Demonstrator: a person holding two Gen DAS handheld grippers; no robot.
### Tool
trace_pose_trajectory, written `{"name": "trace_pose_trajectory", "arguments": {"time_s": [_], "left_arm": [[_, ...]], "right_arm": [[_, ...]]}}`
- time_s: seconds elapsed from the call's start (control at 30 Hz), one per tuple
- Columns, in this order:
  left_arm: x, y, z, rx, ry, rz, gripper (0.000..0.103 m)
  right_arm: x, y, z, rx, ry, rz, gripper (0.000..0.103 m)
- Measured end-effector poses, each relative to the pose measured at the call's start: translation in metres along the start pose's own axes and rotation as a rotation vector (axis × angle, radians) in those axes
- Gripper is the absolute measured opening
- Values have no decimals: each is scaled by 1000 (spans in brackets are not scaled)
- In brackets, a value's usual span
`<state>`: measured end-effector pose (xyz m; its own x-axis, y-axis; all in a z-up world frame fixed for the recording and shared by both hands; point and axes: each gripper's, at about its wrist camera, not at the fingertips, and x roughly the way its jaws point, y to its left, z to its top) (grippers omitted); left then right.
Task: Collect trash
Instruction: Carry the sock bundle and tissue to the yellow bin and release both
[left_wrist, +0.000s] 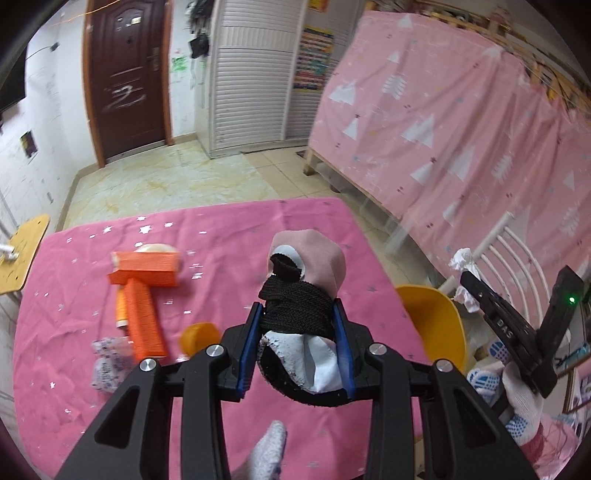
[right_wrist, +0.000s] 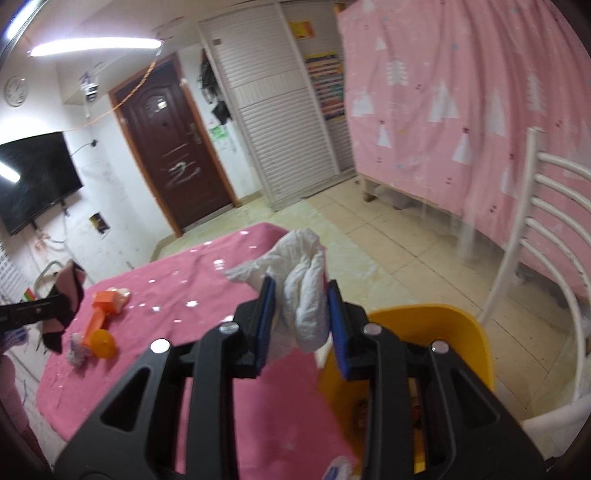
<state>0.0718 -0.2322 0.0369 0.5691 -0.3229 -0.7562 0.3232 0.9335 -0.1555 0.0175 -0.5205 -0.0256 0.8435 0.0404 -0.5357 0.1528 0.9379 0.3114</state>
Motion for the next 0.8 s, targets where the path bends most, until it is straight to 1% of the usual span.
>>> {"name": "trace_pose_trajectory", "arguments": {"time_s": [0.13,0.2,0.43,0.47,0.57,0.67,0.8], "left_arm": [[8,-23,1,37,16,-51,28],[11,-35,1,53,22,-75,28],[33,-81,-3,123,55,-150,28],[35,-86,-3,129,59,-156,28],[44,-102,-3,146,75,-194,28],[56,-124,0,162,88,-235,28],[72,-153,-1,189,107,-273,28]], "right_arm": [[0,-20,-3,13,-2,-50,28],[0,-31,-5,23,-3,-74,30],[3,-58,-12,77,6,-96,45],[2,-59,-12,84,4,-96,45],[-5,-67,-9,118,-23,-86,46],[-14,-76,-6,151,-62,-91,51],[-25,-86,-3,191,-99,-91,52]]}}
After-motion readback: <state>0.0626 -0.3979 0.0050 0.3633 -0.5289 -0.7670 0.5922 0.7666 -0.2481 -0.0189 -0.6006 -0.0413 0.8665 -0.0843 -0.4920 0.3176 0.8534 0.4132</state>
